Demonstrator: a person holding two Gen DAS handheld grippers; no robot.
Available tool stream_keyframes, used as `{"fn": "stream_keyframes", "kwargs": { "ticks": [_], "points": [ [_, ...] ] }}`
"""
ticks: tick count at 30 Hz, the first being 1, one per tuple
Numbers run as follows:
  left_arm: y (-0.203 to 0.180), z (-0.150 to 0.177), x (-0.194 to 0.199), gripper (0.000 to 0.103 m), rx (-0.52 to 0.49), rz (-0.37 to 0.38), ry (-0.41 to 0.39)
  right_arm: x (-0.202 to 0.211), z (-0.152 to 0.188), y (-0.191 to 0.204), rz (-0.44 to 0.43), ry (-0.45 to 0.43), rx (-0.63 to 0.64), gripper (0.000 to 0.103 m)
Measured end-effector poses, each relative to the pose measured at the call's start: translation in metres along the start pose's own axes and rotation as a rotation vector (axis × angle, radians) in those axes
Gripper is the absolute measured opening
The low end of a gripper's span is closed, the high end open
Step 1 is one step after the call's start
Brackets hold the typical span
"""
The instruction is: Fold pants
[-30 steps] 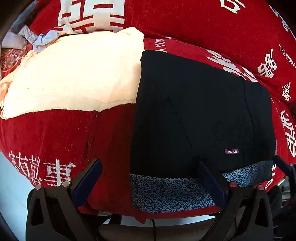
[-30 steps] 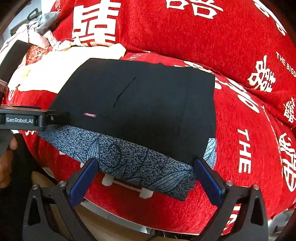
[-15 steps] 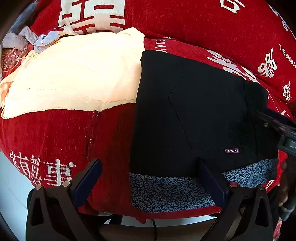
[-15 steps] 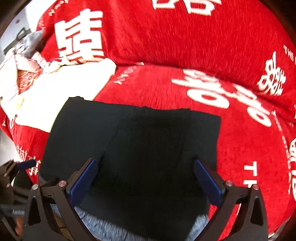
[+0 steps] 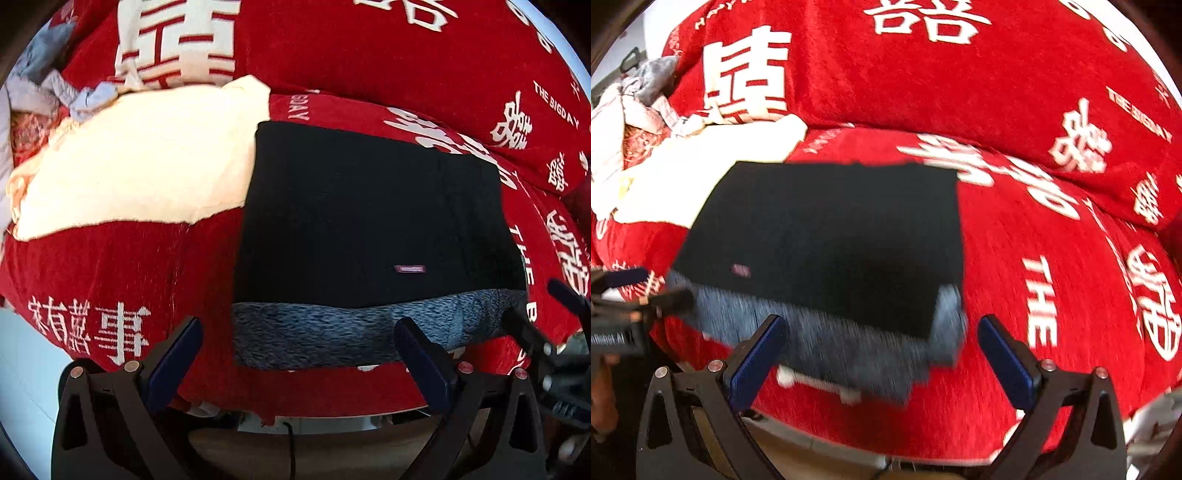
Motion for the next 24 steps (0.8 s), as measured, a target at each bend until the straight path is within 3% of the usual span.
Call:
{"fn": "stream_keyframes", "kwargs": {
  "ticks": [8,17,24],
  "points": [
    [-0.009,-0.004,0.007,0.103,-0.032,-0.08,-0.05,-0.002,-0.001,0.01,0.048,0.036,0.015,0.103],
    [-0.006,-0.009,0.013,0.103,0.021,-0.076,-0.104,0.001,-0.001,0.013,0.078,0.038,-0.026,0.103],
    [-0.013,-0.005,0.015,0.103,-0.015,-0.067,-0.092,0.002,0.002,0.013,0.096,0.038,-0.035,0.103]
  ]
}}
Point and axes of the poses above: each gripper's, at about its wrist camera, not at the fingertips, and x roughly against the way its jaws point, y to its left, z to its underside, the point moved 3 cm from there along -x, roughly the way its jaws point
